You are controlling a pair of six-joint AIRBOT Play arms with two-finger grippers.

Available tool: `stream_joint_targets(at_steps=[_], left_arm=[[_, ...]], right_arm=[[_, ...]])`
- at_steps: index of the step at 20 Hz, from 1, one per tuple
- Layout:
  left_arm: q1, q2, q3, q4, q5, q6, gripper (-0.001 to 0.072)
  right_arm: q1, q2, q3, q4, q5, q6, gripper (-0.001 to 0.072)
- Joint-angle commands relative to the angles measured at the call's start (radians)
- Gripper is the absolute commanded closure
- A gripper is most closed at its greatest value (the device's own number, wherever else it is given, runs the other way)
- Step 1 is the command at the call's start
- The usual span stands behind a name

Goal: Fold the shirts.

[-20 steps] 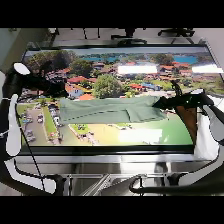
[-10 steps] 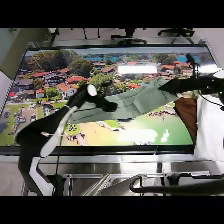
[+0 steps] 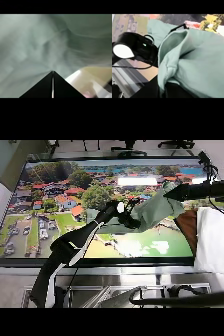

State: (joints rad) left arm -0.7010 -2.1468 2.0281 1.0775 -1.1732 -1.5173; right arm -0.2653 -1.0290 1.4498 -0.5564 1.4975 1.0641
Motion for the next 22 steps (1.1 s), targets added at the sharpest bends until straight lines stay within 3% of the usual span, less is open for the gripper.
stream_joint_targets(at_steps=[1,6,10,12,13,14,15,16,20,22], left_arm=[[0.070,0.130,0.044,-0.007,-0.169,0.008,0.0689],[0.334,0.507,-0.071,-0.007,-0.258,0.035,0.0689],[0.513,0.685,-0.085,-0.008,-0.279,0.035,0.0689],[0.562,0.731,-0.085,-0.008,-0.276,0.047,0.0689],[0.575,0.743,-0.085,-0.008,-0.272,0.060,0.0689],[0.581,0.750,-0.085,-0.007,-0.268,0.064,0.0689],[0.581,0.752,-0.085,-0.008,-0.267,0.081,0.0689],[0.581,0.752,-0.085,-0.008,-0.267,0.096,0.0689],[0.575,0.747,-0.084,-0.008,-0.268,0.135,0.0689],[0.575,0.747,-0.084,-0.008,-0.268,0.135,0.0689]], right_arm=[[0.000,0.008,0.002,0.003,0.005,0.032,0.0694],[0.109,0.007,0.002,0.081,-0.114,0.051,0.0694],[0.466,-0.080,0.002,0.078,-0.390,0.042,0.0694],[0.687,-0.194,0.002,0.079,-0.590,-0.015,0.0692],[0.789,-0.265,0.002,0.080,-0.724,-0.053,0.0655],[0.894,-0.347,0.002,0.080,-0.892,-0.107,0.0429],[0.974,-0.418,0.002,0.080,-1.024,-0.179,0.0304],[1.018,-0.457,0.004,0.081,-1.077,-0.189,0.0329],[0.970,-0.357,0.011,0.037,-0.944,-0.185,0.0342],[0.856,-0.250,0.011,-0.036,-0.840,-0.095,0.0342]])
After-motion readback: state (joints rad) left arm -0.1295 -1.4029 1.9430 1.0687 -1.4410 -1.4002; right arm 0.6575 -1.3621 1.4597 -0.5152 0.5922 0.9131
